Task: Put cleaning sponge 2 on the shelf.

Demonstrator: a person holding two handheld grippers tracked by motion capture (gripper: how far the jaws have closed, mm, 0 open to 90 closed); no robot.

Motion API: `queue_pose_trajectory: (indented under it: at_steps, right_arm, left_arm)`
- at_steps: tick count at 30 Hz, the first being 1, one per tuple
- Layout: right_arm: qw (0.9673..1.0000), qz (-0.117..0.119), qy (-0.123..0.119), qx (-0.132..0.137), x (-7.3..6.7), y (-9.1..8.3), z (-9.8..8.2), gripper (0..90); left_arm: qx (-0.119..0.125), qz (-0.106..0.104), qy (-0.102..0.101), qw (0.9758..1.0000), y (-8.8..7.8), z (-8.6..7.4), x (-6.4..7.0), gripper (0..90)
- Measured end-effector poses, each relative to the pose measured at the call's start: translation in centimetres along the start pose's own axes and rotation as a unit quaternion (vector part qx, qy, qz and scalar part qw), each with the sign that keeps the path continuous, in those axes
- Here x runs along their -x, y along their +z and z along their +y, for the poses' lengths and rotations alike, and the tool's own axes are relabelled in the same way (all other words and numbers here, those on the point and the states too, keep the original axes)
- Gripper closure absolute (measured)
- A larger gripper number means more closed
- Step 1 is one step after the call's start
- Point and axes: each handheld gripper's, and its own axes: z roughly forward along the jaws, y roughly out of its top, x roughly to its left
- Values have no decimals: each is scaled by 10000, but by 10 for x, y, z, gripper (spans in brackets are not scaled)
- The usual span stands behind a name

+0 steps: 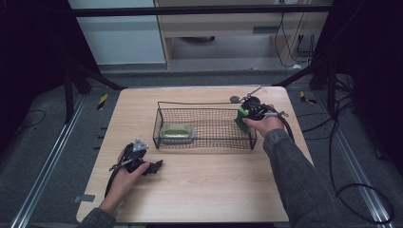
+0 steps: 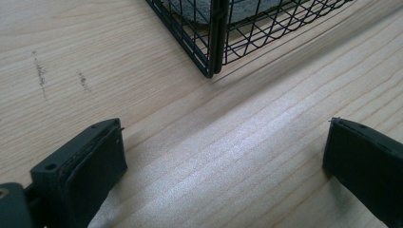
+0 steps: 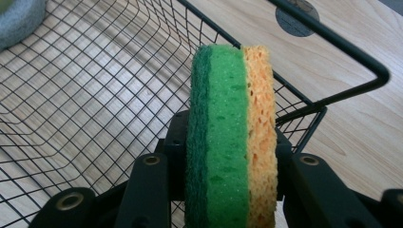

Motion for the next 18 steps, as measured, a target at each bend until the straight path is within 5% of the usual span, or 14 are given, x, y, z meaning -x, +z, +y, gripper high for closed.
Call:
queue_pose_trajectory:
  at_steps: [18]
  right_arm:
    - [9999, -10, -100, -96, -6, 8, 1, 616]
  left_arm:
    - [1, 2, -1, 10000, 0, 0, 0, 0]
